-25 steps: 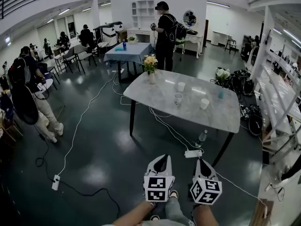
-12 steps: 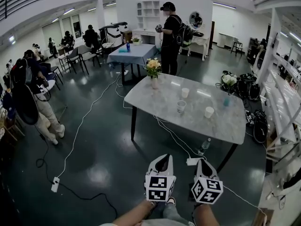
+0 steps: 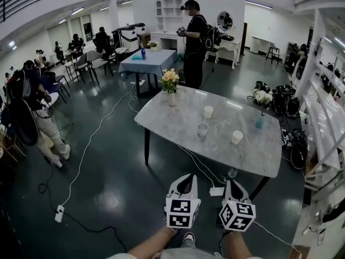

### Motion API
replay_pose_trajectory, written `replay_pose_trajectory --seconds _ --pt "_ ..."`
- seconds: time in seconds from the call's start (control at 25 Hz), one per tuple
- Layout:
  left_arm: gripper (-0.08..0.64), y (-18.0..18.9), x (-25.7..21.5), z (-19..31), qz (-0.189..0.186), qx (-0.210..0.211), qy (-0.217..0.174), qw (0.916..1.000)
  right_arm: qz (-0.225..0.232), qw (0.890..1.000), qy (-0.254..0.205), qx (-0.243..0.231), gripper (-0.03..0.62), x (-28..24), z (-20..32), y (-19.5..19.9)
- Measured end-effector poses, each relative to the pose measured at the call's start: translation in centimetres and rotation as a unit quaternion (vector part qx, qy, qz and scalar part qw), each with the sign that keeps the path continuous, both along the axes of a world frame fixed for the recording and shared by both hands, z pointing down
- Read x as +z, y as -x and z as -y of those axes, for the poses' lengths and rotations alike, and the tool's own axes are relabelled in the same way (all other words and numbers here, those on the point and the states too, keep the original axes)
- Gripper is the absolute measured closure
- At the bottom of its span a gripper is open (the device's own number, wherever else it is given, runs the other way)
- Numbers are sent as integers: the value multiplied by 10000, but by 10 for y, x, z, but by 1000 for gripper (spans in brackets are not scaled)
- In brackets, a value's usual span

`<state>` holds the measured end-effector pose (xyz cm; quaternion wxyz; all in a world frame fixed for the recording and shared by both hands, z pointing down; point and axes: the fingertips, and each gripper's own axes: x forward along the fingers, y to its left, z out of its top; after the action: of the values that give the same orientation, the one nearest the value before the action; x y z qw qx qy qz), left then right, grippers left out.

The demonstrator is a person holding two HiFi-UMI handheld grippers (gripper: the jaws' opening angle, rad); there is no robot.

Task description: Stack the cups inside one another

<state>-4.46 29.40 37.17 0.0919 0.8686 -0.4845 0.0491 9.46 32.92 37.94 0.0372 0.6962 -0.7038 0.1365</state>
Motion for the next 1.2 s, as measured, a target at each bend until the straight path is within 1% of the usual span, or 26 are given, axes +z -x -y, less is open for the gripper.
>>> replay_pose_trajectory --seconds 0.16,0.64,0.88,1.2 --pt "565 -18 0 30 -8 -70 18 10000 20 10000 24 -81 584 1 32 -17" --pt "565 -47 16 105 135 -246 185 9994 141 9995 224 -151 584 20 108 -61" --pt "565 -59 25 127 237 -307 305 9988 243 9991 318 -152 584 28 131 -82" --pt "565 -55 34 140 390 -428 414 9975 355 9984 416 -139 584 38 144 -95"
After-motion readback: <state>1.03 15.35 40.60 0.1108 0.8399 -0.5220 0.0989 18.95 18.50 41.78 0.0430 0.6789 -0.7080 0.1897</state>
